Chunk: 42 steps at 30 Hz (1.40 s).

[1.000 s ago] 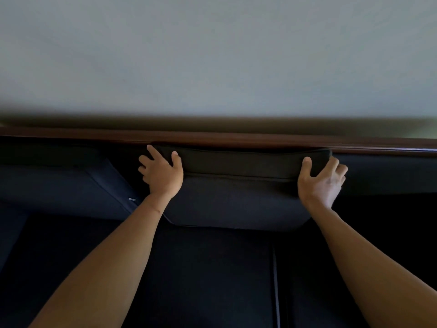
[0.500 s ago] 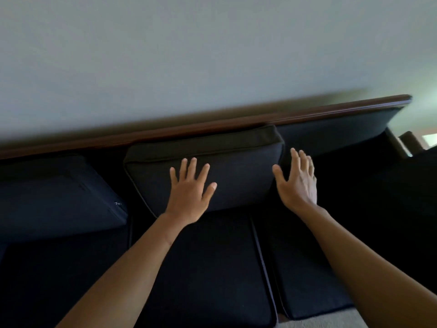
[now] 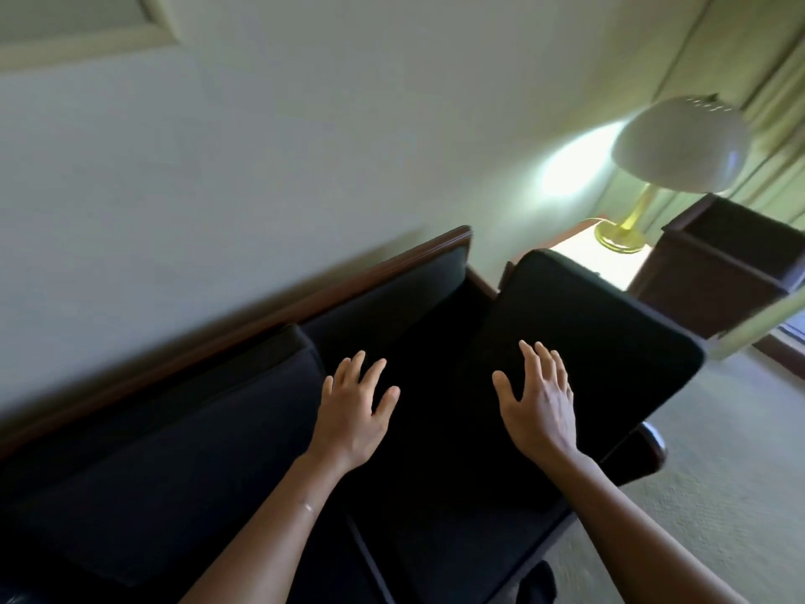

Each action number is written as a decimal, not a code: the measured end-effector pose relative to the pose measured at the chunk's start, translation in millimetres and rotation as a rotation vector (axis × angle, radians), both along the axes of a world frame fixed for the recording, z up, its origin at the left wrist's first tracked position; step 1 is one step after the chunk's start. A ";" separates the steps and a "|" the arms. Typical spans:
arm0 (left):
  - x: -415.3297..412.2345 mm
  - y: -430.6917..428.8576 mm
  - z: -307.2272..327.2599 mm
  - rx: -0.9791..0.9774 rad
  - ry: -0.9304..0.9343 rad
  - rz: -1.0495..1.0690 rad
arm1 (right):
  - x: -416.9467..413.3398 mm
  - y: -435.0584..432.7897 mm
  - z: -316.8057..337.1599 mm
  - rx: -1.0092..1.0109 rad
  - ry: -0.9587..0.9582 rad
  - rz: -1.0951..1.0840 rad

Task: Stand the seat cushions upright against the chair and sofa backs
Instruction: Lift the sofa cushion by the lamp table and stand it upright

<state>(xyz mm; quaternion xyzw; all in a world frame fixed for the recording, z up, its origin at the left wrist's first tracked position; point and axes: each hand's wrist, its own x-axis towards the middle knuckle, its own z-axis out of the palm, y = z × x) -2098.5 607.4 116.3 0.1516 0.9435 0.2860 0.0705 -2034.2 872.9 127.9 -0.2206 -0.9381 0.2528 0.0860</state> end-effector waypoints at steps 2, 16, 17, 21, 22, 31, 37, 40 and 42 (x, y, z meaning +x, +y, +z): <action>-15.1 52.4 4.1 0.016 0.016 -0.020 | -6.3 49.8 5.9 0.008 0.011 -0.044; -121.6 345.7 -8.6 0.231 -0.185 0.084 | -83.3 307.7 -3.4 0.051 -0.241 -0.004; -131.9 357.6 -11.9 0.233 -0.196 0.097 | -90.1 314.0 -5.3 0.034 -0.269 0.008; -175.3 386.2 -26.2 0.248 -0.210 0.155 | -114.5 325.9 -16.7 -0.003 -0.383 0.071; -186.2 390.0 -29.8 0.259 -0.213 0.171 | -118.8 327.7 -20.3 -0.003 -0.421 0.087; -241.0 398.9 -41.4 0.398 -0.395 0.231 | -113.1 328.9 -30.1 0.062 -0.441 0.207; -207.1 351.0 -33.4 0.538 -0.359 0.305 | -73.9 300.8 -21.4 0.068 -0.334 0.250; -179.9 309.5 -25.8 0.543 -0.337 0.331 | -51.7 279.9 -17.0 0.091 -0.291 0.303; -155.1 280.9 -19.7 0.548 -0.293 0.369 | -42.7 267.4 -13.6 0.106 -0.266 0.369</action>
